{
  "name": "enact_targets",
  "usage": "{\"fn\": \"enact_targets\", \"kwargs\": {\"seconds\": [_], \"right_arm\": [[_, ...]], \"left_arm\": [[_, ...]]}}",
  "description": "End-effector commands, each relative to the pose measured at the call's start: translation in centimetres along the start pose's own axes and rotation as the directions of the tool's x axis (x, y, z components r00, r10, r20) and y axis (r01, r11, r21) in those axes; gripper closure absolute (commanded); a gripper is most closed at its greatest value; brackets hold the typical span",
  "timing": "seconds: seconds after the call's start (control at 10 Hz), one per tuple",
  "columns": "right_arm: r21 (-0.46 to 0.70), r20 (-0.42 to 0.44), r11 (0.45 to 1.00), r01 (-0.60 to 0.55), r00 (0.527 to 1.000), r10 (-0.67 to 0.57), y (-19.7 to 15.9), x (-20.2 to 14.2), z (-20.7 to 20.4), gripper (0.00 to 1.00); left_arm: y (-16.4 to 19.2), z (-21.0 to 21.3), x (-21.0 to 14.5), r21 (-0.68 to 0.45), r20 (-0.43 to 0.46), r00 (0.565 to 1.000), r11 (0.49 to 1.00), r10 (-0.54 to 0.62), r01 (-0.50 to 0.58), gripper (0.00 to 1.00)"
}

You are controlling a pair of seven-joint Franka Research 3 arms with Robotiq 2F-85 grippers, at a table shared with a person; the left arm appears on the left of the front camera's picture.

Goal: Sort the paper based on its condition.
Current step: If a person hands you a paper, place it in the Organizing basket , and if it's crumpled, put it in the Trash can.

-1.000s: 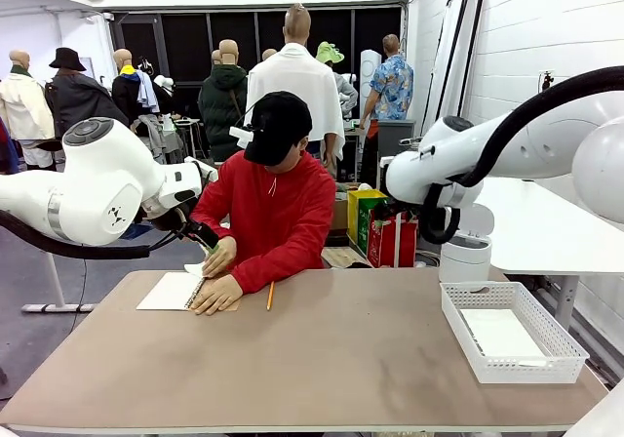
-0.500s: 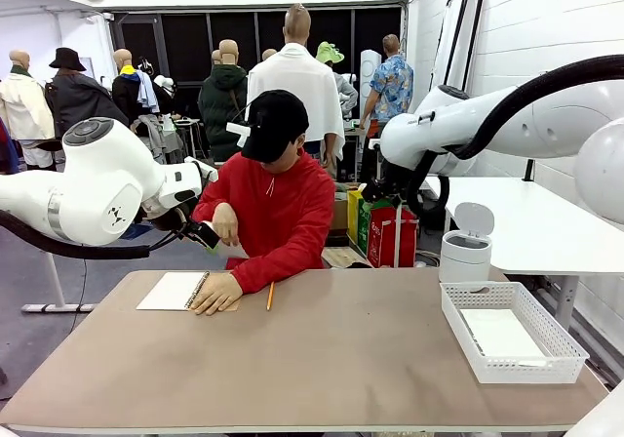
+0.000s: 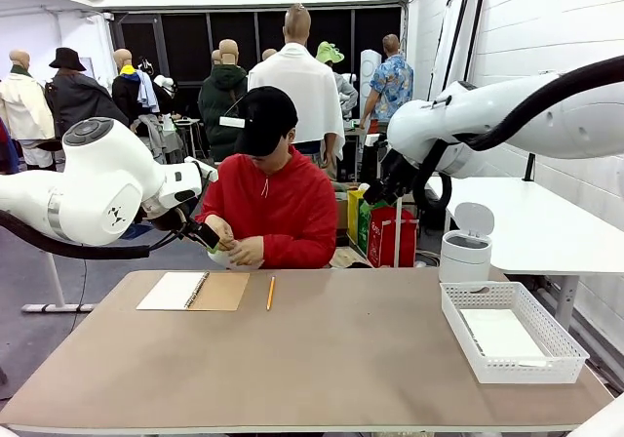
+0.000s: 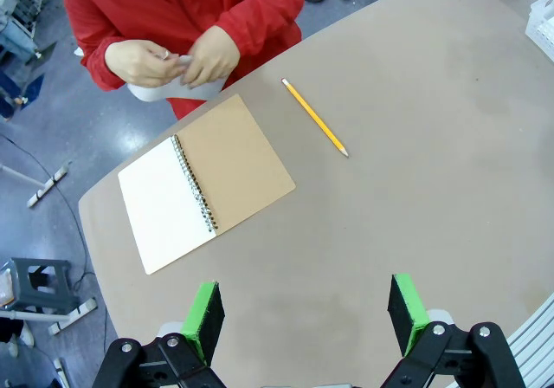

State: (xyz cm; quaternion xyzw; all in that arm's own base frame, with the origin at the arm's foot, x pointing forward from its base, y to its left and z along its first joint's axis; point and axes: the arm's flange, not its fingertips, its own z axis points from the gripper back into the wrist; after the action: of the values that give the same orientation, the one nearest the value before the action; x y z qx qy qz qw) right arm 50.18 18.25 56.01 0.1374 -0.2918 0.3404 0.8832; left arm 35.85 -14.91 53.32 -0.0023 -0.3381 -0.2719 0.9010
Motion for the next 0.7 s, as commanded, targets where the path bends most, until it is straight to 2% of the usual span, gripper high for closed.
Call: {"fn": "enact_targets", "kwargs": {"seconds": [0.0, 0.3, 0.6], "right_arm": [[0.008, 0.052, 0.999, -0.044, 0.998, 0.044, 0.8, -2.7, 0.6, 0.0], [0.05, 0.091, 0.996, -0.072, 0.994, 0.067, 2.0, -4.1, 2.0, 0.0], [0.095, 0.077, 0.99, -0.103, 0.992, 0.096, 2.2, -4.1, 2.2, 0.0]], "left_arm": [[0.0, -0.1, -0.1, -0.001, -0.003, 1.0, 1.0, -0.003, 0.003, 0.0], [0.0, -0.1, -0.1, -0.001, -0.003, 1.0, 1.0, -0.003, 0.003, 0.0], [0.0, -0.1, -0.1, -0.001, -0.003, 1.0, 1.0, -0.003, 0.003, 0.0]]}}
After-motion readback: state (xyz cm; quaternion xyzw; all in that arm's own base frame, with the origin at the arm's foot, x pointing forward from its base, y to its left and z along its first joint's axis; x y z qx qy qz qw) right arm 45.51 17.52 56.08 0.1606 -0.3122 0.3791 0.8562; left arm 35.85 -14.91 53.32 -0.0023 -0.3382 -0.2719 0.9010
